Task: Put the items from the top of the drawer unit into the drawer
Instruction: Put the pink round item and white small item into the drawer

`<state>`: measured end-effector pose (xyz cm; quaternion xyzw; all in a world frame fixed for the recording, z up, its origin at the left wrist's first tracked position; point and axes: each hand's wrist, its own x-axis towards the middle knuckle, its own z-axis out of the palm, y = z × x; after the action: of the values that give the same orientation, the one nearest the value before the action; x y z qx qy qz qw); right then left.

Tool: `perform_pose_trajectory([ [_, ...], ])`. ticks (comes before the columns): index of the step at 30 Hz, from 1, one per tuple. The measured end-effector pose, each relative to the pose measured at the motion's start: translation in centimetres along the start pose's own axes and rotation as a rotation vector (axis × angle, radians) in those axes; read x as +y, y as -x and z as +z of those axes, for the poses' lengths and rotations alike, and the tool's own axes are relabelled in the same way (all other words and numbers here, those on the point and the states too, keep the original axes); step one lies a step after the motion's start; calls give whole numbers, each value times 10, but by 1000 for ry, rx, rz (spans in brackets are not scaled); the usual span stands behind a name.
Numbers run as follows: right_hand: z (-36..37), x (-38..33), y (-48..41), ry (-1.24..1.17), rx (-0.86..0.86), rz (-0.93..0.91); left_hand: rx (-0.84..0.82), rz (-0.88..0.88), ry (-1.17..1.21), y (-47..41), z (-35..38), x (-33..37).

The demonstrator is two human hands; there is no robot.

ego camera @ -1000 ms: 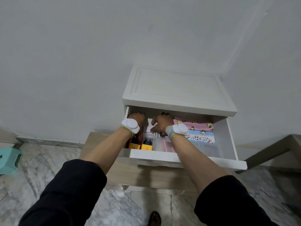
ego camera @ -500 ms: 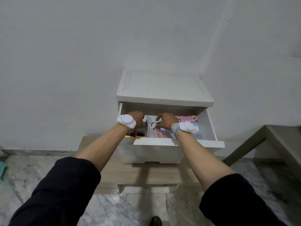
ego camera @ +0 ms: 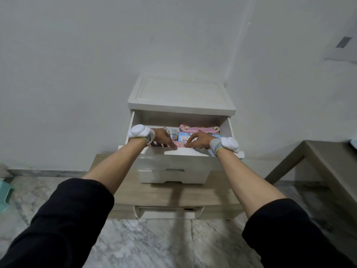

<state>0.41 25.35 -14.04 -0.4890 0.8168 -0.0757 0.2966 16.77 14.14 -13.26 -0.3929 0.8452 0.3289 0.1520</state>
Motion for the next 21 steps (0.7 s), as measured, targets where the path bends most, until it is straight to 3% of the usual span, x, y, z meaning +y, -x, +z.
perform_pose_trajectory([
  [7,-10,23,23,73,-105,-4,31,-95,-224,21,19,19],
  [15,-16,28,34,127,-65,-92,129,-92,-334,31,23,29],
  [21,-34,19,31,162,-22,-100,104,-70,-329,28,1,29],
])
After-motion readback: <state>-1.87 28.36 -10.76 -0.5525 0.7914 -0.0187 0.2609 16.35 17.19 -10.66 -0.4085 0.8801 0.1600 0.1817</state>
